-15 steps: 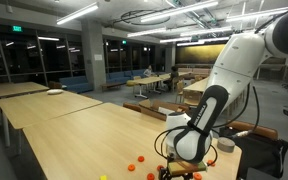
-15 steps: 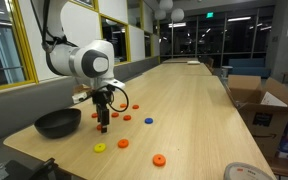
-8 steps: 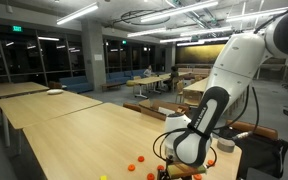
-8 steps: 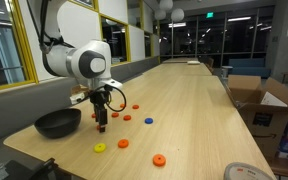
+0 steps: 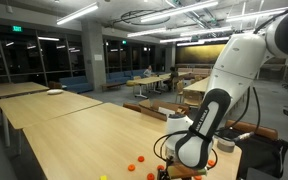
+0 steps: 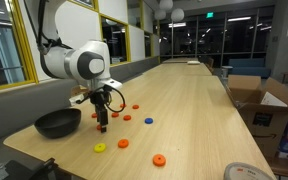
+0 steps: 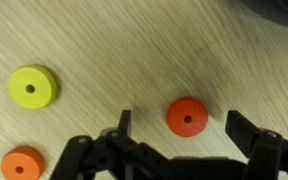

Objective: Put some rings in the black bowl

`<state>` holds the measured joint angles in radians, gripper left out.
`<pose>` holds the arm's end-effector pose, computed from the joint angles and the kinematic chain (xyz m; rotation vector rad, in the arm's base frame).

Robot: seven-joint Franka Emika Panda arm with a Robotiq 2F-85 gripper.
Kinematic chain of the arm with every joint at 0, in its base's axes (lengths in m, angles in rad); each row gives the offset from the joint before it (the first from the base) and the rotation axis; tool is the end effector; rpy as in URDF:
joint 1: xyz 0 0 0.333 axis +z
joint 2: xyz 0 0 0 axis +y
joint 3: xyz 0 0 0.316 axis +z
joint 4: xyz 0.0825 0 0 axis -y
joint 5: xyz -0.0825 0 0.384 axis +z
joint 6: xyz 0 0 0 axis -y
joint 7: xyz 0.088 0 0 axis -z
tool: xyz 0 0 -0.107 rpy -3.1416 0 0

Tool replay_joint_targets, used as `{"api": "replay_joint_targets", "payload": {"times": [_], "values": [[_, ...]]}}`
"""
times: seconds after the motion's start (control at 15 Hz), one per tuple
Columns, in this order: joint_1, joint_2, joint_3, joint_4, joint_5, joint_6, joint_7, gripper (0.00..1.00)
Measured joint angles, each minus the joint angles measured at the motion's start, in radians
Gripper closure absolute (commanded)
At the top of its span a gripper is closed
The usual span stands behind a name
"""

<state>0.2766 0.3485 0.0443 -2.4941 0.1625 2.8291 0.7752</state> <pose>0.4418 0.1398 0.1508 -2.9499 0.9318 0.0704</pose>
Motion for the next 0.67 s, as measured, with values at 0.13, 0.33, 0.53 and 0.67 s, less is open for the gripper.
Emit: {"api": "replay_joint_targets", "payload": {"times": [0.13, 0.33, 0.53, 0.67], "values": [[0.013, 0.000, -0.013, -0.002, -0.009, 0.001, 0.007, 0.49], [0.030, 0.000, -0.029, -0.002, -0.027, 0.001, 0.025, 0.73], [0.040, -0.006, -0.037, -0.002, -0.039, 0.001, 0.042, 0.74], [0.045, -0.006, -0.038, -0.002, -0.042, 0.000, 0.049, 0.74]]}}
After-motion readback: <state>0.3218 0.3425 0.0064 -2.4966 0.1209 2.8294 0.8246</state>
